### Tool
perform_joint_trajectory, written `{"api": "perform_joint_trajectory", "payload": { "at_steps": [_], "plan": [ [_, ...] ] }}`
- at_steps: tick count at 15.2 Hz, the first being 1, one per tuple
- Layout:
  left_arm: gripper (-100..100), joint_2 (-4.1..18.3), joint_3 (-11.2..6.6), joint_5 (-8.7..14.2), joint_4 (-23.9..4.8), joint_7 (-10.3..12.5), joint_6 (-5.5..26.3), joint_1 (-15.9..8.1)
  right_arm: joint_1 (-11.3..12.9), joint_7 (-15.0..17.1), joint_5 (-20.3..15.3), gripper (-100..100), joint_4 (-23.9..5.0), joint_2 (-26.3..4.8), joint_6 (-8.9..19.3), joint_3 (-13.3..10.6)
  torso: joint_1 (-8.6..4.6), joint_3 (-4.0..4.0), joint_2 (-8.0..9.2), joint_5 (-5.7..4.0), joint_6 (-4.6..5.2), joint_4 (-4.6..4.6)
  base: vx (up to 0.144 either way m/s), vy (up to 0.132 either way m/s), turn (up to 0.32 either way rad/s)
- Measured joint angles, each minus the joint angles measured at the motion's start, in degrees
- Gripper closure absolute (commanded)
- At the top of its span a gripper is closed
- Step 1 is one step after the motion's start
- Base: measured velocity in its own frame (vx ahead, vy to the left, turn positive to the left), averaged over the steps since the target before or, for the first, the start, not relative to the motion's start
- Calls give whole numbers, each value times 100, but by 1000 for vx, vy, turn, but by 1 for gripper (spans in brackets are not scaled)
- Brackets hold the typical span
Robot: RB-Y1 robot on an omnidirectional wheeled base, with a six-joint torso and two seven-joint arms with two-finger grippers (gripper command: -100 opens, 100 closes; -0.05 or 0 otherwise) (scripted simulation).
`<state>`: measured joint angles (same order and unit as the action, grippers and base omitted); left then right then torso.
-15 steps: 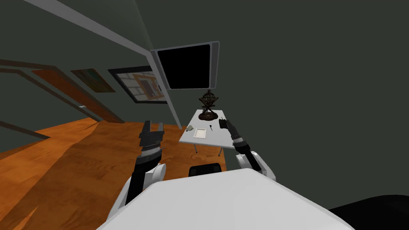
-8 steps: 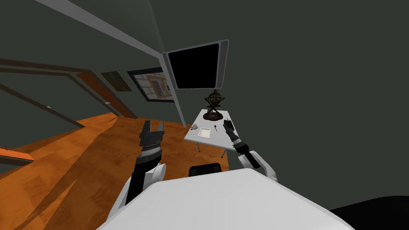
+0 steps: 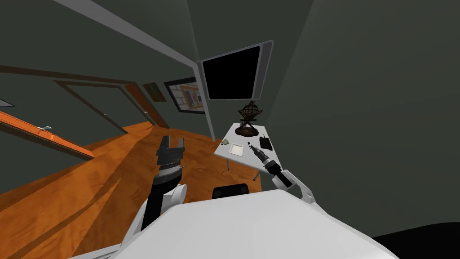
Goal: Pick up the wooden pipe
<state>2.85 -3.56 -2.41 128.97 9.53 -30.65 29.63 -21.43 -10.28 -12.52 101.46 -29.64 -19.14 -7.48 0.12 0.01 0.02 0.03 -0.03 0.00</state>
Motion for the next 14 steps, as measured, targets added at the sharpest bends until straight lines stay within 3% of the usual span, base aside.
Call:
{"api": "perform_joint_trajectory", "payload": {
  "at_steps": [14],
  "plan": [
    [0,0,0,0,0,0,0,0,413,-57,-374,-100,-1707,-1196,513,-368,-4,-1,-1,1,2,0,3,26,214]
  ]
}}
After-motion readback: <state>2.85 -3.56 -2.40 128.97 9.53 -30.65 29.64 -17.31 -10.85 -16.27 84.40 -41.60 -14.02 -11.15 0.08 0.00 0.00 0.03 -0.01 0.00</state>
